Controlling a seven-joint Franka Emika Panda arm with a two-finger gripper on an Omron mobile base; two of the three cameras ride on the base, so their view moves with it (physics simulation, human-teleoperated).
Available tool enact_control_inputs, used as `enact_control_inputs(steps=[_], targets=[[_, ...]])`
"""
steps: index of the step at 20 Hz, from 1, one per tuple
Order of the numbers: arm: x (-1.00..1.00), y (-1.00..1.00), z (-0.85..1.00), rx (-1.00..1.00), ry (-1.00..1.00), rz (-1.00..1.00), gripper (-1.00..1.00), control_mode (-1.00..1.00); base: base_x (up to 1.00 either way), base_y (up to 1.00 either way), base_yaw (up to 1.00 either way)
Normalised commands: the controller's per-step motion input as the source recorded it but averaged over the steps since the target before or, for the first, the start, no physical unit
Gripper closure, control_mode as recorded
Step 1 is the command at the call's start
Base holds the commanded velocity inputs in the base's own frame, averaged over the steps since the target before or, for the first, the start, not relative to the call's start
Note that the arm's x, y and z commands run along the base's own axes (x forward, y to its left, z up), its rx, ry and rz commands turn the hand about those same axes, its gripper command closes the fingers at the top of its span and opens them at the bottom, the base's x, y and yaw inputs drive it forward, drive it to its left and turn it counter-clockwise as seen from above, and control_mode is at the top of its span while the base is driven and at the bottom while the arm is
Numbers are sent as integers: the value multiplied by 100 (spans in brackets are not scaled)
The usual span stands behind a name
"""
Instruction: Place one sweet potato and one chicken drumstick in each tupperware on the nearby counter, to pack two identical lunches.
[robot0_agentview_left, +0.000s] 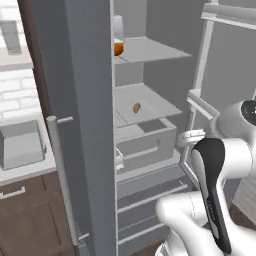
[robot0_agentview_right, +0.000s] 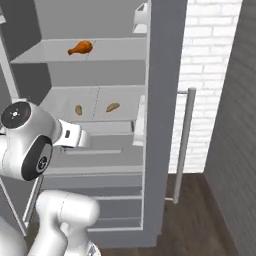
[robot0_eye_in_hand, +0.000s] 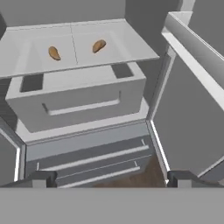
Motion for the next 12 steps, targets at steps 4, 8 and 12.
enact_control_inputs(steps=[4,8,12], targets=[[0,0,0,0,0,0,-100,100,38,0,54],[0,0,0,0,0,0,-100,100,56,-1,47],[0,0,0,0,0,0,-100,100,79,-17,16]])
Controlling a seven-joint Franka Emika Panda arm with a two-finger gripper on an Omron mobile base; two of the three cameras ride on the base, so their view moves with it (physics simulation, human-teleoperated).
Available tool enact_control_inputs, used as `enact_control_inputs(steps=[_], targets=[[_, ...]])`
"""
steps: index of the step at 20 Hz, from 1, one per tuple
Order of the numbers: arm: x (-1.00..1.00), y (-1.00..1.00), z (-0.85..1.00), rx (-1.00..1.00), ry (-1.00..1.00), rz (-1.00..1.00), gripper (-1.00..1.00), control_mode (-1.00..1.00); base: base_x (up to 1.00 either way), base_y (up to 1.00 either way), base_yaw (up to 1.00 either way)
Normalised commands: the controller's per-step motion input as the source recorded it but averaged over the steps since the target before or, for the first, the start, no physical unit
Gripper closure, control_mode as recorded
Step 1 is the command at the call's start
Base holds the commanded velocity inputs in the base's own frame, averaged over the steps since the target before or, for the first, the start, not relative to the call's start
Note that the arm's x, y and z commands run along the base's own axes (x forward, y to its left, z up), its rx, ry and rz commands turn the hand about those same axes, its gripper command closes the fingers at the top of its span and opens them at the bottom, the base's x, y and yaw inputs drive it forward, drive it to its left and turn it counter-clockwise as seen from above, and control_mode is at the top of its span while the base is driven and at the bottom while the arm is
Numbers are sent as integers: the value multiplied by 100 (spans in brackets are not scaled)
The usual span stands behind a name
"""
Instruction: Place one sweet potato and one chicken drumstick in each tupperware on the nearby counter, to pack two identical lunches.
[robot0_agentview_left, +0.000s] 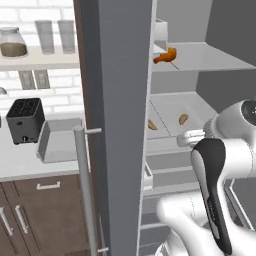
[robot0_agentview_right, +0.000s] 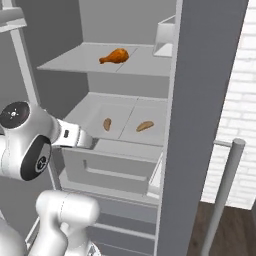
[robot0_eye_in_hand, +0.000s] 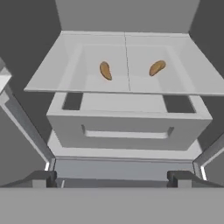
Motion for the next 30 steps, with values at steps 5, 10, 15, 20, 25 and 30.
enact_control_inputs(steps=[5,10,15,20,25,30], targets=[[20,-4,-1,2,2,3,-100,-100,80,-7,8],[100,-29,-26,12,17,19,-100,-100,0,0,0],[100,-5,-12,1,11,10,-100,-100,0,0,0],[94,13,-20,-9,0,0,-100,-100,0,0,0],[98,9,-43,-3,7,0,-100,-100,0,0,0],[94,20,-37,0,9,0,-100,-100,0,0,0]])
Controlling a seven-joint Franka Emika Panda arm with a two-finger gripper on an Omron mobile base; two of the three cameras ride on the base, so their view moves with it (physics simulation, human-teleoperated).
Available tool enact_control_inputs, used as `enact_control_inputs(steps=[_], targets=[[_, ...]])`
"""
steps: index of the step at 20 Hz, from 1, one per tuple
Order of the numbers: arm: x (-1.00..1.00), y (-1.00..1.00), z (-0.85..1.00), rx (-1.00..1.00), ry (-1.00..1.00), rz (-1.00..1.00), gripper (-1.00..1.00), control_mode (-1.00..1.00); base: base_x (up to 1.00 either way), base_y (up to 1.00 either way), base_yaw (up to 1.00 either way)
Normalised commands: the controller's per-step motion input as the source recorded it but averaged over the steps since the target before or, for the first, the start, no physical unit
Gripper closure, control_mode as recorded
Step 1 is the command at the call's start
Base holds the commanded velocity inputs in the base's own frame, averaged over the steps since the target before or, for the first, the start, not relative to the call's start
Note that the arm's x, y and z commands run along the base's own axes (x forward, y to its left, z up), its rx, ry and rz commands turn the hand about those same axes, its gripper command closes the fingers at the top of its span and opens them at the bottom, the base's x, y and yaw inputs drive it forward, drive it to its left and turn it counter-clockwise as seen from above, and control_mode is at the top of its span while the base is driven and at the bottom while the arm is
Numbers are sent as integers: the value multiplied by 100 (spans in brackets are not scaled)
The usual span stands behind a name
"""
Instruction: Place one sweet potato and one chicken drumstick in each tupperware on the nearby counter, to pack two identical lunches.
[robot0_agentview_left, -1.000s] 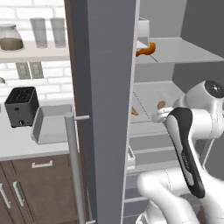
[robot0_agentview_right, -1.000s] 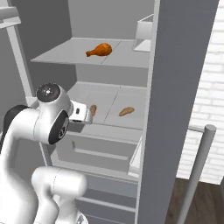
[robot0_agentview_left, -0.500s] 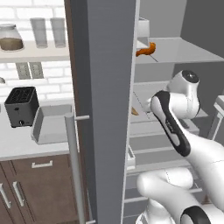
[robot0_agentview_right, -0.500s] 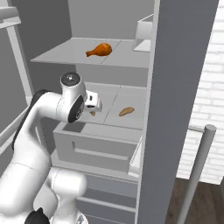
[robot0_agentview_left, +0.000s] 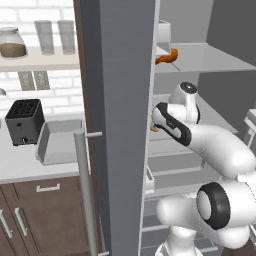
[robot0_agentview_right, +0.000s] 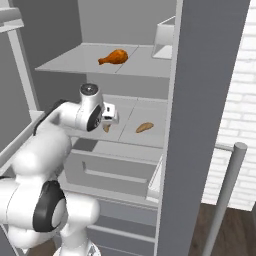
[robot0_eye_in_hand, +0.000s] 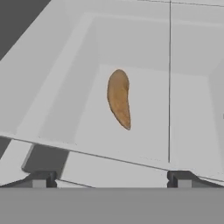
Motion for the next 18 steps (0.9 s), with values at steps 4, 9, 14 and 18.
enact_control_inputs(steps=[4,9,14,18], targets=[[80,9,-12,0,14,0,-100,-100,0,0,0],[52,6,-30,0,4,0,-100,-100,0,0,0],[43,1,-44,0,0,0,-100,-100,0,0,0],[46,2,-54,0,0,0,-100,-100,0,0,0]])
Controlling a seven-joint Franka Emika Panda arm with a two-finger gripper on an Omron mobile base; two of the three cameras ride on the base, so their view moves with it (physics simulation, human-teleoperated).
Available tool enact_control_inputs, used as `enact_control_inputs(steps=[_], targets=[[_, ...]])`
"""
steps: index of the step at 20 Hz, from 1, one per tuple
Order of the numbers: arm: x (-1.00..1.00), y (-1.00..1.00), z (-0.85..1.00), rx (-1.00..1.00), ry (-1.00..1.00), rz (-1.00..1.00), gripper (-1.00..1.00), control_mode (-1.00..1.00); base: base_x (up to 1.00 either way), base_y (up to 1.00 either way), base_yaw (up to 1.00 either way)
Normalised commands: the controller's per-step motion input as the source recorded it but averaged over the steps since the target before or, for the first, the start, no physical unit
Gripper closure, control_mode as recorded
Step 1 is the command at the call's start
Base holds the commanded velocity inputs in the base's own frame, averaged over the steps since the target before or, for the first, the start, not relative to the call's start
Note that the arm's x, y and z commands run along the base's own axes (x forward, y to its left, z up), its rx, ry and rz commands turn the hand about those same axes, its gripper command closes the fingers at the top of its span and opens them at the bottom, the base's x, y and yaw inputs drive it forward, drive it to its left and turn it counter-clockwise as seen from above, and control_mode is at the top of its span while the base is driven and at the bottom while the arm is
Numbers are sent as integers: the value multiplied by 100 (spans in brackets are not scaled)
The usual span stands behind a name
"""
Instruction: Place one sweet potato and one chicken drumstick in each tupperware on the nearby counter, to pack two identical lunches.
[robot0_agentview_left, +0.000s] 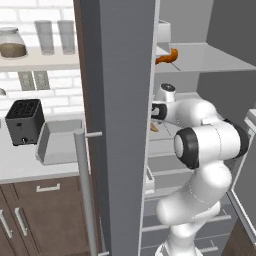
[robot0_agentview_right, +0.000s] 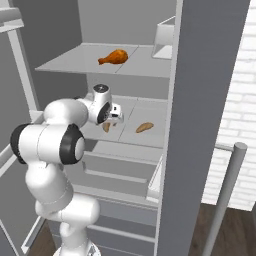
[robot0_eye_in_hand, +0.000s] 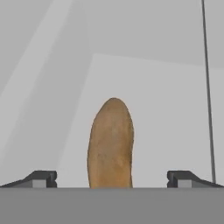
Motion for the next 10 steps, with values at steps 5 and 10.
enact_control_inputs(steps=[5,10], targets=[[37,6,-37,0,2,0,-100,-100,0,0,0],[8,4,-27,0,1,0,-100,-100,0,0,0]])
